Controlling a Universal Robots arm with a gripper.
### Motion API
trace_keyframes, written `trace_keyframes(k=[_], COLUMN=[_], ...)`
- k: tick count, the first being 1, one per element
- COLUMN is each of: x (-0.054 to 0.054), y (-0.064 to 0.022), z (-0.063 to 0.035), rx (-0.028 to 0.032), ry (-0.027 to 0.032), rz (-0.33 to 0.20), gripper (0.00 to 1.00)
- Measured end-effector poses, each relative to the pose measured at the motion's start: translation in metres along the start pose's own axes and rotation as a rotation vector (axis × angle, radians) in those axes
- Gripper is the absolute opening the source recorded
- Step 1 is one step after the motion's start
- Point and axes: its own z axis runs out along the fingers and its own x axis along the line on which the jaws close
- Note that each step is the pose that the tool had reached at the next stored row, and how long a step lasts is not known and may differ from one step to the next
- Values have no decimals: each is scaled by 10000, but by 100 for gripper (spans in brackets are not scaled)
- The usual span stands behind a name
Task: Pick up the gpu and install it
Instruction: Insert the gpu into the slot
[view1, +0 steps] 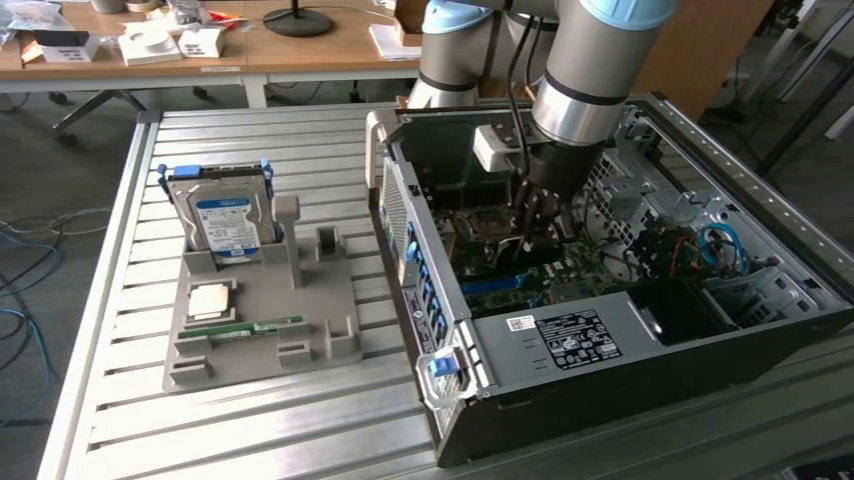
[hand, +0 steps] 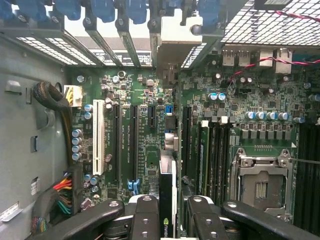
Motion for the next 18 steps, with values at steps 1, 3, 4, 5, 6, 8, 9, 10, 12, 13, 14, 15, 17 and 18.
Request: trace_keyframes(k=[1, 3, 4, 5, 6, 8, 9, 10, 12, 13, 14, 15, 17, 18], x=[0, 0, 0, 0, 0, 0, 0, 0, -1, -1, -2, -2, -2, -2], y=[5, 13, 18, 20, 22, 24, 24, 24, 29, 32, 37, 43, 58, 67], z=[1, 3, 4, 4, 5, 5, 5, 5, 6, 6, 6, 6, 6, 6], rx=[0, 1, 1, 1, 1, 1, 1, 1, 2, 2, 2, 2, 2, 2], ry=[-1, -1, -1, 0, -1, -1, -1, -1, -2, -2, -2, -3, -2, -2], rz=[2, -2, -2, -2, -3, -2, -2, -2, 1, 1, -1, -1, -1, -2], gripper=[27, 27, 27, 27, 27, 27, 27, 27, 27, 27, 27, 27, 27, 27])
